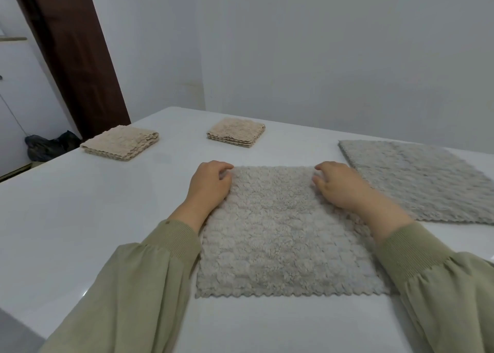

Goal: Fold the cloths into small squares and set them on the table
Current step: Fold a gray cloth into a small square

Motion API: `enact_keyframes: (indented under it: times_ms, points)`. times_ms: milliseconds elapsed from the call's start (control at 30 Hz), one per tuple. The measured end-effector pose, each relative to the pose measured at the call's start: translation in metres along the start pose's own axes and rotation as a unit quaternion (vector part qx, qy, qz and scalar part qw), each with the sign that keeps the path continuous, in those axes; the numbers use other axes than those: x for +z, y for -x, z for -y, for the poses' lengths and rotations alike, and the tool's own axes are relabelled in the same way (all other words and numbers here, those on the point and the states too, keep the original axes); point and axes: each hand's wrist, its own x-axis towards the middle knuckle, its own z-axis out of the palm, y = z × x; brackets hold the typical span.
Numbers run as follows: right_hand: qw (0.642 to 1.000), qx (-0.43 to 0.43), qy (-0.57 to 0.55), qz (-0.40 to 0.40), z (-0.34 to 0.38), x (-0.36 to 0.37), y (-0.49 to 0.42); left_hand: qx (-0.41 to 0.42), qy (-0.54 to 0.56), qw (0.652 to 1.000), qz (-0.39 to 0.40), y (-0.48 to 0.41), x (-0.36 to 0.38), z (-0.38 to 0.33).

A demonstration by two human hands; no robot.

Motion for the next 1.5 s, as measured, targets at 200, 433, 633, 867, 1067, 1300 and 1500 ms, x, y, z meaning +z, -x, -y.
enact_keyframes:
  times_ms: [200,433,633,867,1067,1300,1500]
  points:
    - [0.999,0.011,-0.017,-0.035,-0.009,0.025,-0.016,-0.029,-0.122,0.992,0.033,-0.019,0.008,0.005]
    - [0.999,0.041,0.021,-0.022,-0.008,0.022,-0.02,-0.036,-0.163,0.985,0.052,-0.026,0.01,0.004]
    - [0.995,0.031,0.004,-0.093,-0.006,0.022,-0.02,-0.034,-0.101,0.994,0.027,-0.023,0.006,-0.001]
    - [0.986,0.032,-0.092,-0.136,-0.008,0.019,-0.017,-0.049,-0.019,0.998,-0.023,-0.018,0.001,-0.004]
    - [0.98,0.069,-0.014,-0.186,-0.019,0.013,-0.02,-0.072,0.001,0.994,-0.081,-0.018,0.0,-0.002]
    - [0.958,0.123,-0.193,-0.173,-0.017,-0.007,-0.017,-0.069,0.003,0.992,-0.103,-0.006,-0.005,-0.013]
    - [0.891,0.07,-0.349,-0.283,-0.005,-0.018,0.013,-0.095,0.235,0.953,-0.165,0.013,-0.018,-0.019]
